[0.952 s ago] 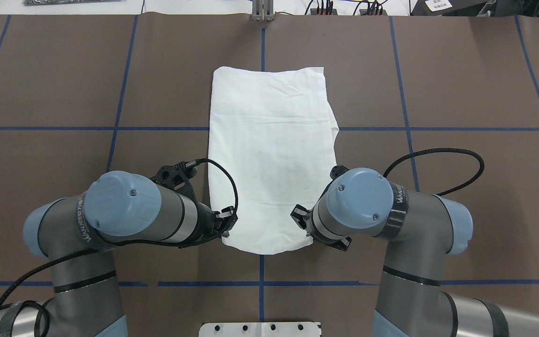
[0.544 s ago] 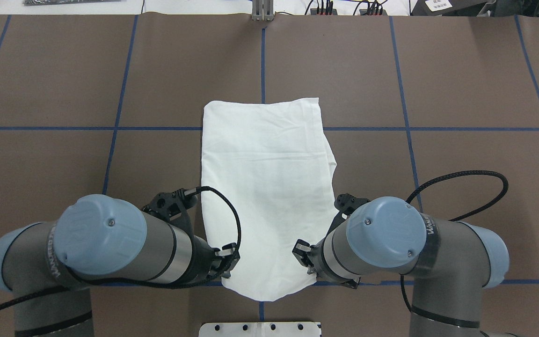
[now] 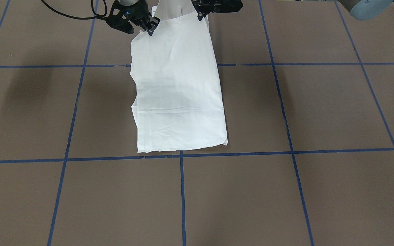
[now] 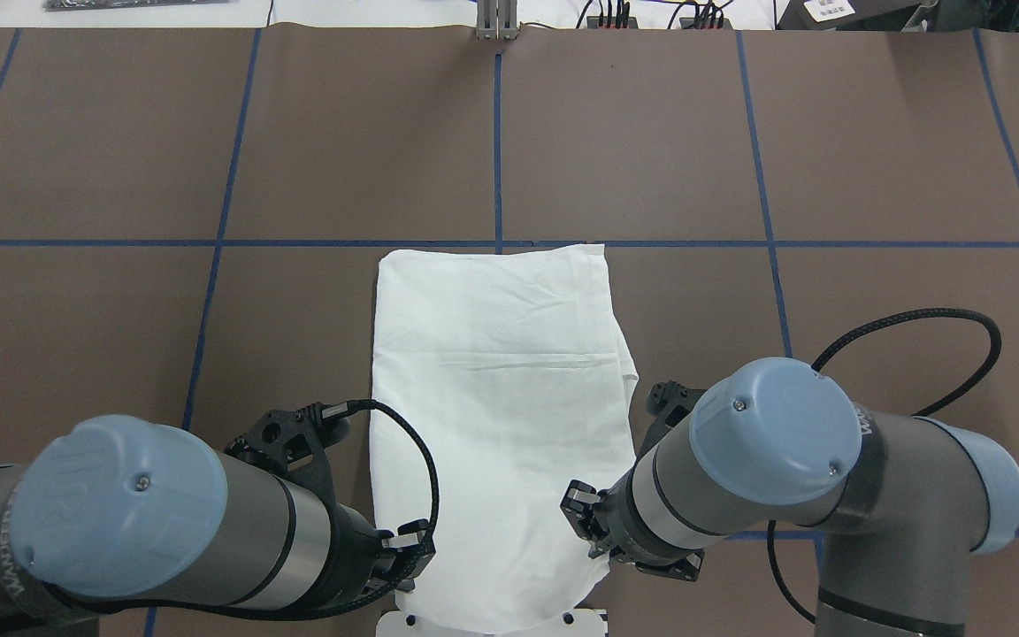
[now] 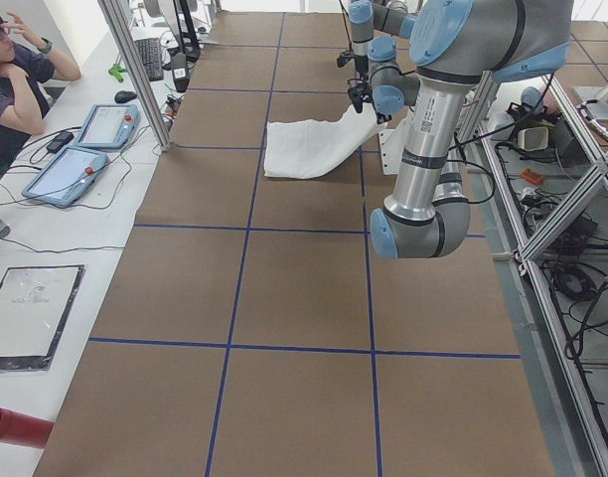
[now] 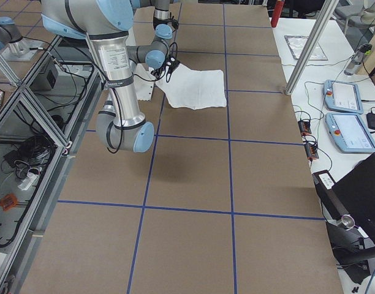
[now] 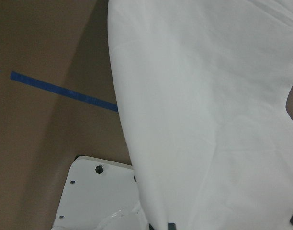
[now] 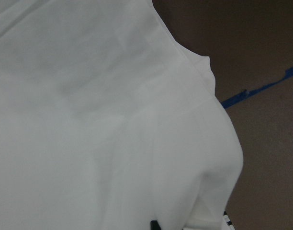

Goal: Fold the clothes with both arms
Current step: 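Lift the near edge with both grippers and fold it away from the robot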

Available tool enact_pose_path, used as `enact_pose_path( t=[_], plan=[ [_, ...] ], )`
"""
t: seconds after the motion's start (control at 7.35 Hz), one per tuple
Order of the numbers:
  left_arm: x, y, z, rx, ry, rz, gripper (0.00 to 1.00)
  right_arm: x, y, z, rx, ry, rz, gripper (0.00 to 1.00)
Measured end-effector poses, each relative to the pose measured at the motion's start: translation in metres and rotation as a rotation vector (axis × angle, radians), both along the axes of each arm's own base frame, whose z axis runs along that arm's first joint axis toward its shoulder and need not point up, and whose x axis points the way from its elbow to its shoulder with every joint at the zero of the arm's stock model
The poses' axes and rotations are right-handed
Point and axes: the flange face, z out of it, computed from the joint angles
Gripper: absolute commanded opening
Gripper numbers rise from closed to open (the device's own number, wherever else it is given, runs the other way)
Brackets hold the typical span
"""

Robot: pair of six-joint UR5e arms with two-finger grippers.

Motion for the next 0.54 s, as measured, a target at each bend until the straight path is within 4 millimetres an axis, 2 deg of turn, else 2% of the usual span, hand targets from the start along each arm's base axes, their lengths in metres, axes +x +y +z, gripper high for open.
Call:
enact_pose_path(
  t=[0.27,0.54],
  plan=[
    [-0.001,-0.034,0.008,0.027,-0.029,-0.048,0.00,0.011,-0.038,-0.003,0.053,-0.007,0.046,0.00],
    [-0.011,-0.074,0.013,0.078,-0.043,-0.095,0.00,0.016,-0.070,-0.004,0.095,-0.004,0.078,0.00]
  ],
)
